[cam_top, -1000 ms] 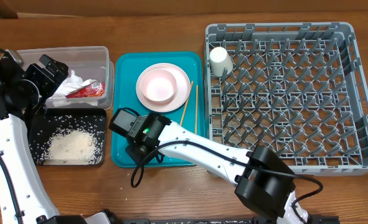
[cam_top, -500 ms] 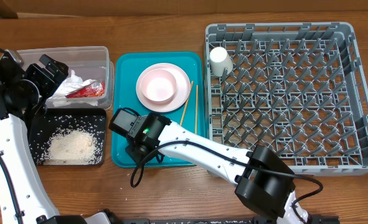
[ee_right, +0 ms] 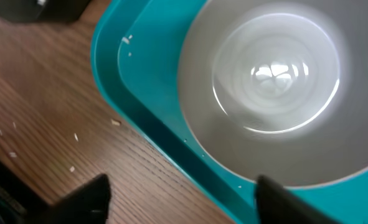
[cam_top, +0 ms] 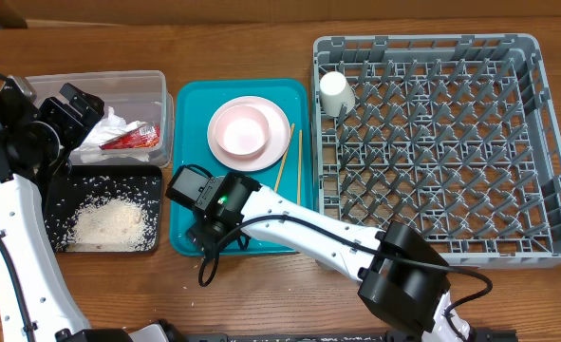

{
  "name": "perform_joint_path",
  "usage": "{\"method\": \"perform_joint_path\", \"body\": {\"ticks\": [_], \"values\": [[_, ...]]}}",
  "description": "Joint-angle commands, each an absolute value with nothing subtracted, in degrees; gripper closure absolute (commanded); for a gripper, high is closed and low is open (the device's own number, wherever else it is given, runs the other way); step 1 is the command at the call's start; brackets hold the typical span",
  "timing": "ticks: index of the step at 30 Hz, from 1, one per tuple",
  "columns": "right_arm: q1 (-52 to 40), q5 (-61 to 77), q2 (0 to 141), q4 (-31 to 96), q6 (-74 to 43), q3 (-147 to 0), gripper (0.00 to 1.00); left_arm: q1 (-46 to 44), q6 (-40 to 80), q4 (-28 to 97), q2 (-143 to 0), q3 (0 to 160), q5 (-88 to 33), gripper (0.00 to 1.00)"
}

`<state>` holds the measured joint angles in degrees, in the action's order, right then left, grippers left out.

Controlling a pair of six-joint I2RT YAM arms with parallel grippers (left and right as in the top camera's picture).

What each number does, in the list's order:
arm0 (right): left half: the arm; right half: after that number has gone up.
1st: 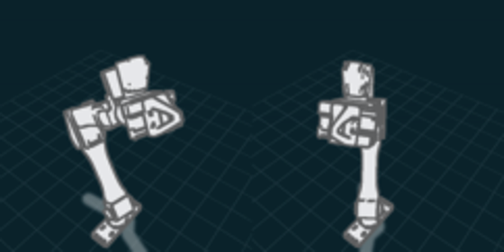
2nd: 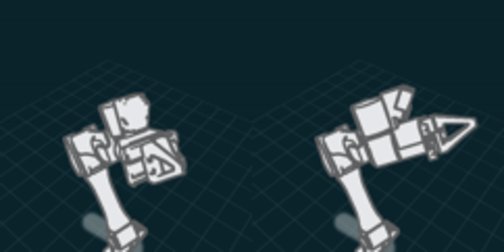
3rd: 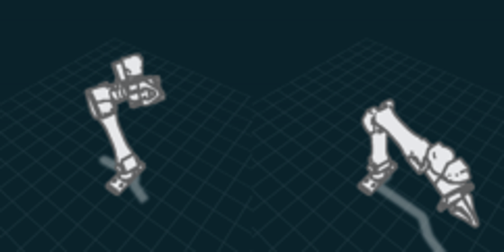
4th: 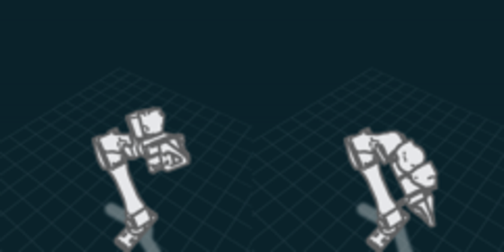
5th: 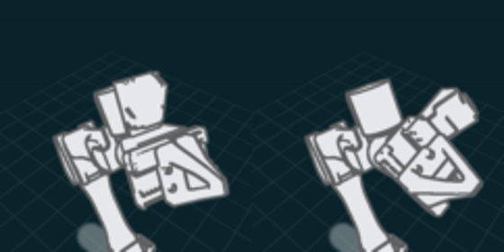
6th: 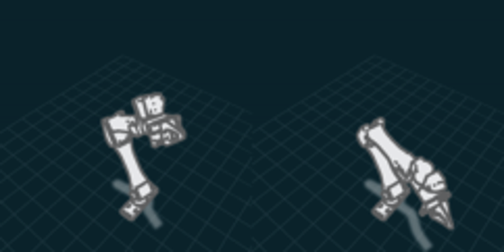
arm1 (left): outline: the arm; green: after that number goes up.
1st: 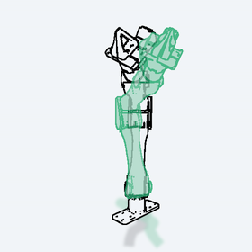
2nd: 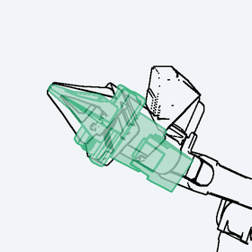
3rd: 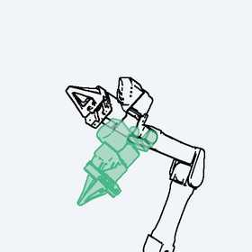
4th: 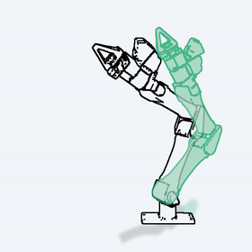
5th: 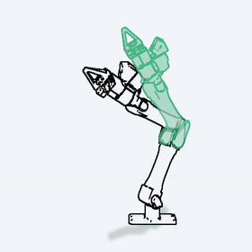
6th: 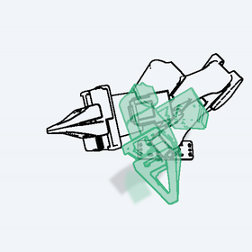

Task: Sort waste into correct bins and load items into the dishwasher
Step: 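Lower the right gripper into the grey bowl and grip its rim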

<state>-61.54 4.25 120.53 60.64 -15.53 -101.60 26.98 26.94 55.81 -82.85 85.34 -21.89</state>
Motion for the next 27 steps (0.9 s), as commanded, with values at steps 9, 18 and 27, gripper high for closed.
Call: {"method": "perform_joint_path", "body": {"ticks": [9, 18, 27], "values": [[-61.65, 4.51, 120.70, 59.83, -15.25, -101.51, 0.54, 26.61, 27.44, 55.88, -82.81, 86.83, -21.87, 0.00], [-62.15, -0.54, 120.70, 49.30, -12.16, -94.63, 0.55, 26.61, 27.44, 55.88, -82.81, 86.83, -21.87, 0.00], [-62.15, -2.09, 120.73, 41.60, -10.02, -89.30, 0.63, 26.55, 27.44, 55.90, -82.83, 86.83, -21.87, 0.00]]}}
